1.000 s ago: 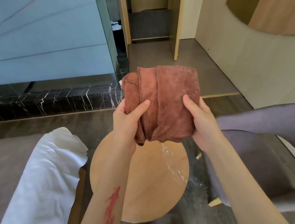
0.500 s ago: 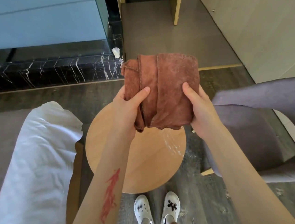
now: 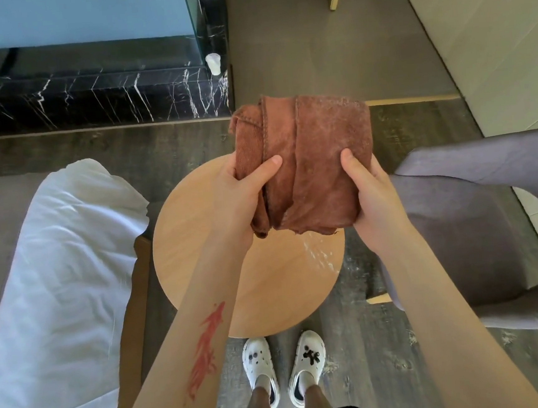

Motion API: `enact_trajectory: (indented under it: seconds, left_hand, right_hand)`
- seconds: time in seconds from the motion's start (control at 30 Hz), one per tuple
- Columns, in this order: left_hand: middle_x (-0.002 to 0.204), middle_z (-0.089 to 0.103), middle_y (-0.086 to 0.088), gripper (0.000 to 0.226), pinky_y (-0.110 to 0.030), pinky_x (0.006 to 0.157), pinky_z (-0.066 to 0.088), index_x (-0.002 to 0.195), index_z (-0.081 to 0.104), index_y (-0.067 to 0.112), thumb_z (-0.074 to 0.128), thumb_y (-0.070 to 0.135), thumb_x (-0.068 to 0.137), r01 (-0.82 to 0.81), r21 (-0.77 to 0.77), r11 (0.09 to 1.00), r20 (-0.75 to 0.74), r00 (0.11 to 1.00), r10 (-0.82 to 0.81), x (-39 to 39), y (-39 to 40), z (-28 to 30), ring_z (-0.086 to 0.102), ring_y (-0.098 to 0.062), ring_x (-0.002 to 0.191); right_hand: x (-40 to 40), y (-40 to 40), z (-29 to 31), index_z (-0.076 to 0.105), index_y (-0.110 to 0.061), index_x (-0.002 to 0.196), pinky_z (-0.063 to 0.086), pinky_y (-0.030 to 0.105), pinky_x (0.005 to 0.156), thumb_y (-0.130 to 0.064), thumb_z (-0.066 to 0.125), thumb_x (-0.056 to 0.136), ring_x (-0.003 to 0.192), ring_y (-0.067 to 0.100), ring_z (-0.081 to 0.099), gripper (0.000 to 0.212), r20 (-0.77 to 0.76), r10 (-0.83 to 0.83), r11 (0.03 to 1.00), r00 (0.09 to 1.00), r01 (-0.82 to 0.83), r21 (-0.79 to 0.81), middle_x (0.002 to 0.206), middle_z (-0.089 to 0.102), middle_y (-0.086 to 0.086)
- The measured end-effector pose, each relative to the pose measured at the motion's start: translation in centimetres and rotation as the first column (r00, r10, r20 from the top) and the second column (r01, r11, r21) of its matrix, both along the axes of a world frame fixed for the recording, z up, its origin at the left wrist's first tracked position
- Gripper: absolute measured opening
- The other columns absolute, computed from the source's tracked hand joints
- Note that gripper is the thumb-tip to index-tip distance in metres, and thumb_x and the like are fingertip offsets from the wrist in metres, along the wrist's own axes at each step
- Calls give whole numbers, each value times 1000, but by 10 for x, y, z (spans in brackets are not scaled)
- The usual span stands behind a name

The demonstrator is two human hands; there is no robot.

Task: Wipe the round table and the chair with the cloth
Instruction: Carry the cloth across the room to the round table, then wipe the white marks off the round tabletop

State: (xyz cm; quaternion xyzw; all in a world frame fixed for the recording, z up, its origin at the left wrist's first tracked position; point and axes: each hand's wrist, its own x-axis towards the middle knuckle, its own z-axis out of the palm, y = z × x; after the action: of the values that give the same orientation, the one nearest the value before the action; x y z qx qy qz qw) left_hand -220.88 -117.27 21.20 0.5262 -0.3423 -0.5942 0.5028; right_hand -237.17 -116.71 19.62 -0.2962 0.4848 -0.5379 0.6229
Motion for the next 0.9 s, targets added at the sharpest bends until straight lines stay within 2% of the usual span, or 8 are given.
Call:
enact_trajectory:
  seconds: [0.07, 0.13, 0.2, 0.27, 0.37, 0.7, 0.77, 0.9]
  left_hand:
    - [91, 71, 9, 20, -20, 63, 56, 93, 65, 27, 70, 16, 78, -20, 20, 1000, 24, 1000, 20, 0, 0, -15, 70, -3, 78]
    - [100, 71, 1, 29, -24, 69, 58, 105, 63, 17, 71, 17, 77, -47, 57, 997, 63, 997, 44, -1, -3, -35, 69, -10, 86]
    - [102, 70, 0, 29, -31, 78, 57, 104, 63, 19, 72, 17, 76, -65, 114, 991, 84, 995, 56, -1, -5, -58, 68, -13, 91]
    - [96, 70, 7, 25, -27, 75, 57, 97, 63, 26, 73, 18, 76, -75, 137, 988, 95, 994, 62, -1, -9, -86, 68, -7, 86]
    - [90, 70, 15, 25, -20, 66, 57, 92, 63, 34, 74, 21, 74, -73, 186, 980, 124, 991, 51, 0, -11, -129, 69, -2, 79]
    - [96, 71, 5, 27, -31, 71, 57, 98, 65, 28, 74, 17, 75, -137, 316, 939, 179, 980, 83, 1, -17, -258, 70, -15, 88]
    - [100, 71, 0, 32, -37, 78, 56, 106, 65, 20, 73, 16, 75, -146, 322, 935, 201, 976, 84, 3, -18, -281, 69, -19, 93]
    - [97, 71, 4, 28, -39, 84, 55, 100, 65, 28, 71, 14, 77, -151, 315, 937, 270, 961, 64, 7, -14, -329, 68, -15, 91]
  right_hand:
    - [0, -2, -16, 59, -40, 96, 56, 29, 79, -32, 57, 86, 96, 6, 66, 13, -2, 4, 999, 1000, -4, 32, 102, 68, -17]
    - [2, -5, -36, 59, -40, 96, 55, 27, 76, -32, 57, 86, 94, 4, 66, 13, -28, 11, 998, 1000, -9, 62, 102, 67, -17]
    - [4, -6, -58, 58, -39, 96, 55, 24, 74, -31, 57, 87, 92, 2, 66, 13, -51, 8, 995, 999, -3, 101, 103, 66, -16]
    - [5, -9, -80, 57, -39, 98, 54, 22, 76, -29, 56, 88, 94, 0, 65, 14, -82, 12, 993, 997, -2, 121, 107, 64, -15]
    - [6, -10, -116, 56, -41, 98, 51, 26, 83, -32, 56, 88, 99, 4, 63, 14, -133, 29, 982, 991, -3, 189, 111, 63, -13]
    - [10, -17, -244, 53, -50, 96, 46, 36, 96, -36, 52, 89, 107, 8, 57, 16, -277, 141, 953, 951, -54, 300, 111, 59, -18]
    - [12, -19, -270, 52, -47, 104, 47, 31, 94, -37, 51, 89, 107, 5, 57, 18, -314, 155, 949, 937, -54, 310, 111, 58, -19]
    - [20, -18, -317, 49, -41, 113, 37, -4, 69, -30, 47, 92, 82, -28, 49, 24, -481, 202, 962, 853, -82, 259, 98, 50, -32]
